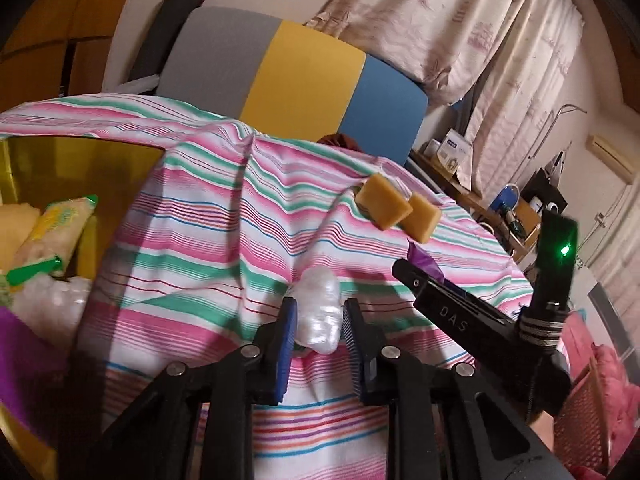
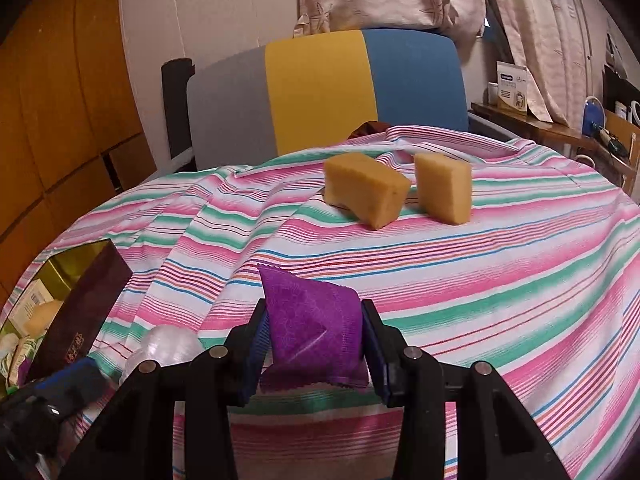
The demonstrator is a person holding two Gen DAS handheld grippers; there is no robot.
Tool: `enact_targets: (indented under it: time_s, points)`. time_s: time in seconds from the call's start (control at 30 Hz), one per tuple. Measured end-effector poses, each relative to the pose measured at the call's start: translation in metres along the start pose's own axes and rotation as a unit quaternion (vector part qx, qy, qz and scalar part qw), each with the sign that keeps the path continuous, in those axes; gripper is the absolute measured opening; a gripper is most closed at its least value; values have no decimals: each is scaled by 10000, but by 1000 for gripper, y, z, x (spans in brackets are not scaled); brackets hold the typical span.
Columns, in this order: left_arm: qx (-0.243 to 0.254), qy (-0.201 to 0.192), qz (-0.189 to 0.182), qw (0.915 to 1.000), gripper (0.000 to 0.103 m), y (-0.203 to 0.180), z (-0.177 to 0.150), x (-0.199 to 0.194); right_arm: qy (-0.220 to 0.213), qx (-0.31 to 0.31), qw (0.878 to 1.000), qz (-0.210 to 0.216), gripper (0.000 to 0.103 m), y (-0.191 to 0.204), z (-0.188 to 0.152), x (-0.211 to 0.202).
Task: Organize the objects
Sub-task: 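Carry the purple candy and plastic ball toward the gold tray with both grippers, then lower the plastic ball into the tray with the left gripper while the right drops the candy in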
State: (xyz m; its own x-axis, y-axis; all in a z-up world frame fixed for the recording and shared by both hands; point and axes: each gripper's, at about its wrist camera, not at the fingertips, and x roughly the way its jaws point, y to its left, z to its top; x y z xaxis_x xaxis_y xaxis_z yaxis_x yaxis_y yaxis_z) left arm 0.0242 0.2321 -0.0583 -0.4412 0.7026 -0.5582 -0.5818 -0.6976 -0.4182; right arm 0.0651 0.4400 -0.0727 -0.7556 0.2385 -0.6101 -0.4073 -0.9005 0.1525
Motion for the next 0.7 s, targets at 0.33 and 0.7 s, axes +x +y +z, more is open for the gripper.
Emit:
enact_targets:
  time_s: [0.33, 0.7]
  points:
    - [418, 138, 814, 9957, 89, -4, 7, 33, 66, 116, 9999, -21, 44, -4, -2, 2]
    - [481, 483, 822, 9943, 39, 2, 5, 41, 103, 332, 9994, -38, 44, -13, -4, 5]
